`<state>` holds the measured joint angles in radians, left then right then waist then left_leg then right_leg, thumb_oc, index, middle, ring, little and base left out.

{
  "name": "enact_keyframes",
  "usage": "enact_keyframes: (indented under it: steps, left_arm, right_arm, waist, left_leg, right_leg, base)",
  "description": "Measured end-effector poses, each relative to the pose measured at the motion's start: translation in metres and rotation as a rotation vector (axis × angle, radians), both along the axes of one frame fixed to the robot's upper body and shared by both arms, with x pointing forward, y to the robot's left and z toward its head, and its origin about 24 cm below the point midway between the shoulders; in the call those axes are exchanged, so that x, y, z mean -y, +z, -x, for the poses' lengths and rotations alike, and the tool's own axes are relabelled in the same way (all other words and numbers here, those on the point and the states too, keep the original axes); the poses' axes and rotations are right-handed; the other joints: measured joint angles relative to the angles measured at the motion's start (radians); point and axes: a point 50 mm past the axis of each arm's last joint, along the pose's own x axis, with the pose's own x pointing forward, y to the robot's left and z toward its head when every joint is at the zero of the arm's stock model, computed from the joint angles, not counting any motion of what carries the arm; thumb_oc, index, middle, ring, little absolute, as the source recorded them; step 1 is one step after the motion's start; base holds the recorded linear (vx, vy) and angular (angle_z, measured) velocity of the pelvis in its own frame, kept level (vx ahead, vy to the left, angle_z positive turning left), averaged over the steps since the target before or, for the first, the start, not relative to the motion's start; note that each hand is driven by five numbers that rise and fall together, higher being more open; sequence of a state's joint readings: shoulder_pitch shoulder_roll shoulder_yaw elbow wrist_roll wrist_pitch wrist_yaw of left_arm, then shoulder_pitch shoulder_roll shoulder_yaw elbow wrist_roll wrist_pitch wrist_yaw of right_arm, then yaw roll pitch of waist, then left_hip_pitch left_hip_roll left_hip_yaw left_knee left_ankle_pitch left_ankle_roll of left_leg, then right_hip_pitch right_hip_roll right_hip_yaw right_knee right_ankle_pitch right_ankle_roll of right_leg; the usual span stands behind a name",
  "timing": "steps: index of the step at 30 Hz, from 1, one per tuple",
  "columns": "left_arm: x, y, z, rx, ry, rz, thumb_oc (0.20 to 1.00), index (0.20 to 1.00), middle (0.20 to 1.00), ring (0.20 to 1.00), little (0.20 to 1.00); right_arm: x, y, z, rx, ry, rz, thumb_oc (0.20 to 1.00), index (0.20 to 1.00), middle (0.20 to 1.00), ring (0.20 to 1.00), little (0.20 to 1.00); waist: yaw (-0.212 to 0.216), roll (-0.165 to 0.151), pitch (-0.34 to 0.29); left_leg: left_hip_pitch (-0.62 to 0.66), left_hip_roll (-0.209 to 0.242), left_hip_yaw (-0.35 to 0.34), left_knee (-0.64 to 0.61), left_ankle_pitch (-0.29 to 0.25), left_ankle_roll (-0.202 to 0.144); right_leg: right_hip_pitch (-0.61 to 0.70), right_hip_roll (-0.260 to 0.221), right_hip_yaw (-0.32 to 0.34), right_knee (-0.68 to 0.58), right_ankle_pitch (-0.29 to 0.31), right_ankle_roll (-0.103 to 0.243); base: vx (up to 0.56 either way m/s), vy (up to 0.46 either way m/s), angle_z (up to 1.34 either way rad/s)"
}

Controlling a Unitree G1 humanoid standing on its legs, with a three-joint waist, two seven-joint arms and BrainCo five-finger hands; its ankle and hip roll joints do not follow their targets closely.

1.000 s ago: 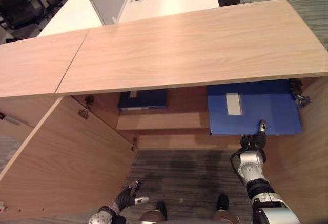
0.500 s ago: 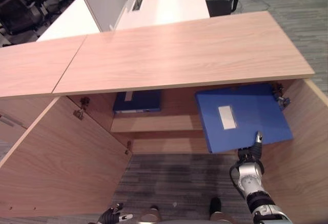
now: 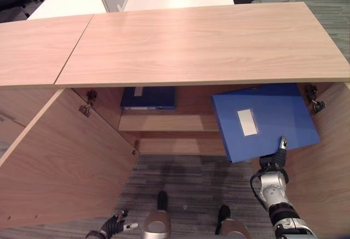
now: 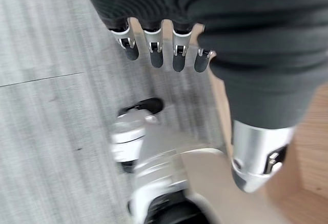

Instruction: Put the empty folder in the office cabinet

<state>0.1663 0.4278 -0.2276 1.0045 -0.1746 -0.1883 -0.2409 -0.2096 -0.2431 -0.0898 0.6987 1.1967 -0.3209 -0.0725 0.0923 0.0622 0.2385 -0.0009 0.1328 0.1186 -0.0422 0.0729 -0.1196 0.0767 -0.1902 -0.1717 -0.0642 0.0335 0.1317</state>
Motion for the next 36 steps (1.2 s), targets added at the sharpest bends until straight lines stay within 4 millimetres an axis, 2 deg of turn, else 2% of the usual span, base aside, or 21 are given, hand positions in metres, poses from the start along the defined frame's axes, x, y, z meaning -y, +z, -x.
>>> enact_keyframes:
  steps: [2,4,7,8,10,11,13,14,15,16,18,19,21,22,23,24,25,27,30,32,36]
  left_arm:
    - [-0.007,0.005,-0.008,0.028,-0.006,-0.021,1.000,1.000,1.000,1.000,1.000]
    - [-0.007,0.009,-0.015,0.057,-0.025,-0.017,1.000,1.000,1.000,1.000,1.000]
    - [-0.004,0.012,-0.026,0.092,-0.051,-0.011,1.000,1.000,1.000,1.000,1.000]
    - [-0.006,0.016,-0.034,0.114,-0.061,-0.019,1.000,1.000,1.000,1.000,1.000]
    - [-0.009,0.020,-0.040,0.134,-0.066,-0.031,1.000,1.000,1.000,1.000,1.000]
    - [-0.009,0.021,-0.042,0.144,-0.062,-0.036,1.000,1.000,1.000,1.000,1.000]
    - [-0.005,0.021,-0.044,0.159,-0.060,-0.035,1.000,1.000,1.000,1.000,1.000]
    - [-0.004,0.020,-0.041,0.154,-0.061,-0.034,1.000,1.000,1.000,1.000,1.000]
    - [-0.005,0.021,-0.041,0.161,-0.057,-0.039,1.000,1.000,1.000,1.000,1.000]
    - [-0.010,0.022,-0.036,0.161,-0.027,-0.048,1.000,1.000,1.000,1.000,1.000]
    - [-0.009,0.021,-0.034,0.152,-0.032,-0.045,1.000,1.000,1.000,1.000,1.000]
    - [-0.007,0.020,-0.033,0.145,-0.033,-0.038,1.000,1.000,1.000,1.000,1.000]
    - [0.005,0.014,-0.029,0.130,-0.029,-0.010,1.000,1.000,1.000,1.000,1.000]
    - [0.008,0.012,-0.028,0.127,-0.028,-0.001,1.000,1.000,1.000,1.000,1.000]
    - [0.007,0.010,-0.023,0.108,-0.024,-0.004,1.000,1.000,1.000,1.000,1.000]
    - [0.003,0.009,-0.018,0.092,-0.023,-0.015,1.000,1.000,1.000,1.000,1.000]
    - [0.006,0.006,-0.012,0.071,-0.008,-0.012,1.000,1.000,1.000,1.000,1.000]
    - [0.016,0.002,-0.001,0.054,-0.014,0.016,1.000,1.000,1.000,1.000,1.000]
    - [0.026,-0.001,-0.001,0.055,-0.014,0.040,1.000,1.000,1.000,1.000,1.000]
    - [0.026,0.001,-0.008,0.077,-0.018,0.042,1.000,1.000,1.000,1.000,1.000]
    - [0.029,0.000,-0.008,0.074,-0.018,0.055,1.000,1.000,1.000,1.000,1.000]
  right_arm:
    - [-0.003,0.000,-0.001,0.006,0.007,-0.004,0.200,0.200,0.200,0.200,0.200]
    - [-0.014,-0.003,-0.003,0.015,0.023,-0.034,0.200,0.200,0.200,0.200,0.200]
    - [-0.019,-0.002,-0.006,0.021,0.034,-0.046,0.200,0.200,0.200,0.200,0.200]
    - [-0.024,0.000,-0.010,0.034,0.041,-0.057,0.200,0.200,0.200,0.200,0.200]
    - [-0.026,0.002,-0.013,0.046,0.045,-0.062,0.200,0.200,0.200,0.200,0.200]
    - [-0.031,0.004,-0.017,0.057,0.051,-0.077,0.200,0.200,0.200,0.200,0.200]
    - [-0.034,0.005,-0.019,0.065,0.046,-0.091,0.200,0.200,0.200,0.200,0.200]
    - [-0.034,0.001,-0.015,0.052,0.041,-0.095,0.200,0.200,0.200,0.200,0.200]
    - [-0.035,-0.005,-0.010,0.029,0.042,-0.099,0.200,0.200,0.200,0.200,0.200]
    - [-0.038,-0.007,-0.008,0.024,0.051,-0.105,0.200,0.200,0.200,0.200,0.200]
    - [-0.035,-0.005,-0.008,0.037,0.036,-0.107,0.200,0.200,0.200,0.200,0.200]
    - [-0.033,-0.002,-0.008,0.051,0.025,-0.107,0.200,0.200,0.200,0.200,0.200]
    - [-0.023,-0.002,-0.004,0.060,-0.035,-0.117,0.200,0.200,0.200,0.200,0.200]
    - [-0.019,-0.005,0.000,0.055,-0.066,-0.131,0.200,0.200,0.200,0.200,0.200]
    - [-0.017,-0.011,0.009,0.028,-0.098,-0.151,0.200,0.200,0.200,0.200,0.200]
    - [-0.016,-0.016,0.014,0.011,-0.105,-0.157,0.200,0.200,0.200,0.200,0.200]
    - [-0.013,-0.016,0.016,0.001,-0.106,-0.144,0.200,0.200,0.200,0.200,0.200]
    - [-0.006,-0.012,0.015,0.011,-0.110,-0.124,0.200,0.200,0.200,0.200,0.200]
    - [0.007,-0.005,0.014,0.020,-0.119,-0.082,0.200,0.200,0.200,0.200,0.200]
    - [0.014,0.000,0.013,0.035,-0.135,-0.059,0.200,0.200,0.200,0.200,0.200]
    - [0.019,0.001,0.015,0.042,-0.160,-0.050,0.200,0.200,0.200,0.200,0.200]
  waist:
    - [-0.002,-0.025,-0.017]
    - [0.002,-0.041,-0.026]
    - [0.004,-0.051,-0.026]
    - [0.002,-0.049,-0.026]
    - [-0.002,-0.058,-0.029]
    - [0.002,-0.052,-0.021]
    - [-0.009,-0.028,-0.002]
    - [-0.016,-0.016,0.004]
    - [-0.020,-0.007,0.007]
    - [-0.023,-0.021,-0.001]
    - [-0.030,-0.033,-0.007]
    - [-0.031,-0.031,-0.006]
    - [-0.062,-0.022,-0.005]
    - [-0.067,-0.020,-0.006]
    - [-0.080,-0.032,-0.012]
    - [-0.077,-0.055,-0.024]
    - [-0.066,-0.050,-0.035]
    - [-0.057,-0.006,-0.064]
    - [-0.056,0.028,-0.075]
    - [-0.057,0.034,-0.075]
    - [-0.055,0.046,-0.078]
  left_leg:
    - [0.013,-0.040,0.010,-0.002,0.002,0.026]
    - [0.011,-0.063,0.015,0.014,-0.017,0.049]
    - [0.009,-0.083,0.030,0.022,-0.038,0.063]
    - [0.009,-0.072,0.039,0.029,-0.041,0.073]
    - [0.011,-0.077,0.046,0.038,-0.054,0.086]
    - [0.009,-0.070,0.063,0.052,-0.063,0.098]
    - [0.013,-0.057,0.066,0.085,-0.101,0.115]
    - [0.036,-0.051,0.059,0.080,-0.112,0.121]
    - [0.055,-0.056,0.049,0.079,-0.121,0.128]
    - [0.061,-0.070,0.036,0.061,-0.127,0.135]
    - [0.080,-0.096,0.018,0.024,-0.102,0.140]
    - [0.081,-0.104,0.010,0.010,-0.094,0.141]
    - [0.084,-0.116,-0.045,-0.014,-0.080,0.135]
    - [0.089,-0.120,-0.062,-0.024,-0.073,0.138]
    - [0.118,-0.126,-0.103,-0.048,-0.058,0.121]
    - [0.132,-0.142,-0.120,-0.048,-0.063,0.111]
    - [0.151,-0.138,-0.129,-0.048,-0.077,0.095]
    - [0.153,-0.103,-0.125,-0.048,-0.084,0.078]
    - [0.153,-0.075,-0.123,-0.048,-0.082,0.072]
    - [0.153,-0.045,-0.130,-0.047,-0.084,0.062]
    - [0.149,-0.019,-0.159,-0.057,-0.094,0.034]
  right_leg:
    - [0.014,-0.030,0.005,-0.025,0.034,0.013]
    - [-0.001,-0.056,0.014,0.006,0.030,0.018]
    - [-0.009,-0.069,0.025,0.018,0.032,0.017]
    - [-0.058,-0.071,0.029,0.107,0.030,0.020]
    - [-0.102,-0.074,0.033,0.192,0.033,0.026]
    - [-0.158,-0.079,0.029,0.294,0.041,0.035]
    - [-0.226,-0.090,0.019,0.459,0.107,0.079]
    - [-0.252,-0.100,0.018,0.537,0.116,0.103]
    - [-0.264,-0.093,0.023,0.582,0.086,0.113]
    - [-0.276,-0.072,0.032,0.555,0.025,0.117]
    - [-0.266,-0.041,0.034,0.399,-0.022,0.096]
    - [-0.263,-0.027,0.045,0.316,-0.025,0.093]
    - [-0.219,-0.007,0.072,0.080,-0.005,0.084]
    - [-0.207,-0.001,0.098,0.035,0.014,0.084]
    - [-0.182,0.006,0.132,0.016,0.063,0.072]
    - [-0.161,0.006,0.133,0.016,0.090,0.054]
    - [-0.143,0.013,0.142,0.012,0.132,-0.008]
    - [-0.116,0.047,0.129,-0.027,0.144,-0.023]
    - [-0.106,0.072,0.101,-0.025,0.132,-0.038]
    - [-0.095,0.094,0.073,-0.031,0.114,-0.051]
    - [-0.074,0.114,0.039,-0.032,0.092,-0.057]
  base:
    - [0.22,0.248,0.12]
    - [0.17,0.245,-0.05]
    - [0.12,0.211,-0.09]
    - [0.10,0.215,-0.09]
    - [0.11,0.191,-0.14]
    - [0.19,0.180,-0.20]
    - [0.22,0.126,-0.09]
    - [0.19,0.060,0.16]
    - [0.38,0.061,0.23]
    - [0.32,-0.045,0.32]
    - [0.34,-0.102,0.25]
    - [0.24,-0.109,0.35]
    - [0.19,-0.092,0.75]
    - [0.16,-0.086,1.16]
    - [0.19,-0.114,1.00]
    - [0.17,-0.109,0.86]
    - [0.12,-0.134,0.23]
    - [0.05,-0.088,0.03]
    - [0.07,-0.117,0.16]
    - [0.10,-0.171,0.28]
    - [0.04,-0.125,0.29]
